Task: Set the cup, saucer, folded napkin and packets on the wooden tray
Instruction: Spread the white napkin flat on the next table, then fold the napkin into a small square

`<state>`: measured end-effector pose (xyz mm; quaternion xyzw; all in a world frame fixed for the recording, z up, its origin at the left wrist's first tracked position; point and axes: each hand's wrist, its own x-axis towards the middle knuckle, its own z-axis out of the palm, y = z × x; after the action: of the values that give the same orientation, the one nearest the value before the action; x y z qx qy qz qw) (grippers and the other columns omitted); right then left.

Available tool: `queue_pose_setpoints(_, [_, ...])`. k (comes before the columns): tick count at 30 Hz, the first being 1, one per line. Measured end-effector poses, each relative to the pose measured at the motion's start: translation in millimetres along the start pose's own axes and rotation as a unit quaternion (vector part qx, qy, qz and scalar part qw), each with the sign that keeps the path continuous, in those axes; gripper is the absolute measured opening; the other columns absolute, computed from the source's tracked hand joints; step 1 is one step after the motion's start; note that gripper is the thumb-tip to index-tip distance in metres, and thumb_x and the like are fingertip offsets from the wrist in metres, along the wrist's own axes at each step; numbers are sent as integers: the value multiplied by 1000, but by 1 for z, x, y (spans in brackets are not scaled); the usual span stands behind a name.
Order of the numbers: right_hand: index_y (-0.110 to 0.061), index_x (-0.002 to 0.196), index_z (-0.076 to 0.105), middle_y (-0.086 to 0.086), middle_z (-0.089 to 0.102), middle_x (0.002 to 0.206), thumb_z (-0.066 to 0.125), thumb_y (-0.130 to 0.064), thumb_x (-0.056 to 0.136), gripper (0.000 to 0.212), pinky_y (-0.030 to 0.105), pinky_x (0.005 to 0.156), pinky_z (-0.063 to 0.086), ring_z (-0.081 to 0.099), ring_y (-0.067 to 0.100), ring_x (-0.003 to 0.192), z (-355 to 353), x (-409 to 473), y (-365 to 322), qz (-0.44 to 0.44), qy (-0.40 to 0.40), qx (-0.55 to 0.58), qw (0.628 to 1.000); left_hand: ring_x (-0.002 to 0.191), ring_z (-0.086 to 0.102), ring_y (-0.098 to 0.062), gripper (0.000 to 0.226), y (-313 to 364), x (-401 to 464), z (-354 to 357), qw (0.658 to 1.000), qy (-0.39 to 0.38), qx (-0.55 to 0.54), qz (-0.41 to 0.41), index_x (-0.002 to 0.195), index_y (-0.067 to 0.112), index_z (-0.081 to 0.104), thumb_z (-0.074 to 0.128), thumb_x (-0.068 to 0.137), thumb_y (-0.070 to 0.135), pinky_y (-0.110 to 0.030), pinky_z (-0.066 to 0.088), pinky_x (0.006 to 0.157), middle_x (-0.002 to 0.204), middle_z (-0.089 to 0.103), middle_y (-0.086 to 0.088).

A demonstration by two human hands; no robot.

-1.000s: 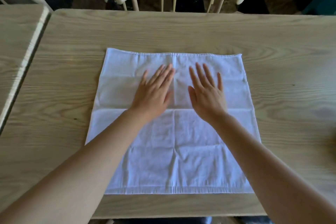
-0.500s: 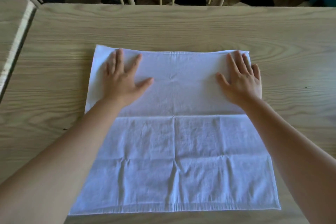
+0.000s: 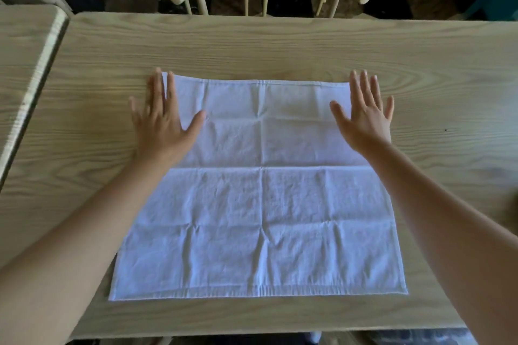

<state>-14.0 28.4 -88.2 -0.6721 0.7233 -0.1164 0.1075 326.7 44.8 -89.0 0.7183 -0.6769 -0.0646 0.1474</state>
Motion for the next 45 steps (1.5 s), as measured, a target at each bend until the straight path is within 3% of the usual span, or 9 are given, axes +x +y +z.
queue_pose_setpoints(7, [-17,143,29,9,19,154,34,-45,91,60,54,114,9,10,24,143,-15,-158,-5,-189,18,-52,980,138,30,-15,59,-15,-164,-41,959,-102,-75,252,138,16,37,35,90,49,-52,20,111,146,37,-4])
queue_pose_setpoints(11, [-19,128,49,9,45,137,43,-41,91,44,51,110,24,39,27,129,-10,-241,19,-255,13,-35,966,118,47,-21,55,-35,-220,-52,950,-154,-45,268,121,14,56,48,82,51,-41,35,100,124,54,-7])
queue_pose_setpoints(18, [-18,142,30,7,30,150,37,-57,88,67,54,107,27,26,23,139,-6,-277,42,-274,-95,-88,953,135,32,-18,70,-54,-246,-47,940,-176,38,289,138,16,42,53,81,55,-44,25,110,142,42,-5])
queue_pose_setpoints(24, [-12,127,54,11,50,136,53,-36,90,44,49,103,37,43,25,129,-14,-281,61,-359,-48,-43,931,126,46,-15,42,-58,-260,-54,942,-139,9,306,116,10,61,57,84,37,-31,32,107,131,56,-4])
queue_pose_setpoints(29, [-7,97,70,10,68,110,57,-19,88,20,35,88,47,57,24,105,-20,-292,63,-349,-12,-6,937,113,59,-15,10,-56,-273,-60,943,-99,2,318,88,9,68,63,83,16,-30,45,94,115,67,-5])
queue_pose_setpoints(33, [-5,84,71,8,70,95,56,-16,87,18,32,73,50,59,22,90,-26,-292,61,-351,-11,-6,936,96,68,-12,13,-56,-273,-68,946,-84,-8,313,83,10,72,59,86,10,-27,54,82,98,73,-1])
queue_pose_setpoints(39, [-14,102,62,8,65,108,52,-23,88,20,34,73,53,57,23,93,-27,-285,61,-347,-40,-17,937,55,66,-10,29,-50,-253,-86,951,-192,-65,235,81,16,72,47,89,30,-26,55,48,67,71,5])
queue_pose_setpoints(42, [-13,100,65,6,67,103,53,-21,87,19,34,71,52,57,23,91,-27,-286,61,-334,-36,0,942,65,70,-7,26,-57,-251,-87,948,-232,-117,184,88,20,73,53,85,35,-29,58,54,78,74,12])
queue_pose_setpoints(45, [-9,90,70,5,69,96,54,-15,87,17,35,65,53,61,25,87,-28,-293,60,-312,-45,18,949,85,65,9,15,-58,-250,-88,942,-274,-163,108,93,26,74,69,80,19,-15,54,76,82,60,42])
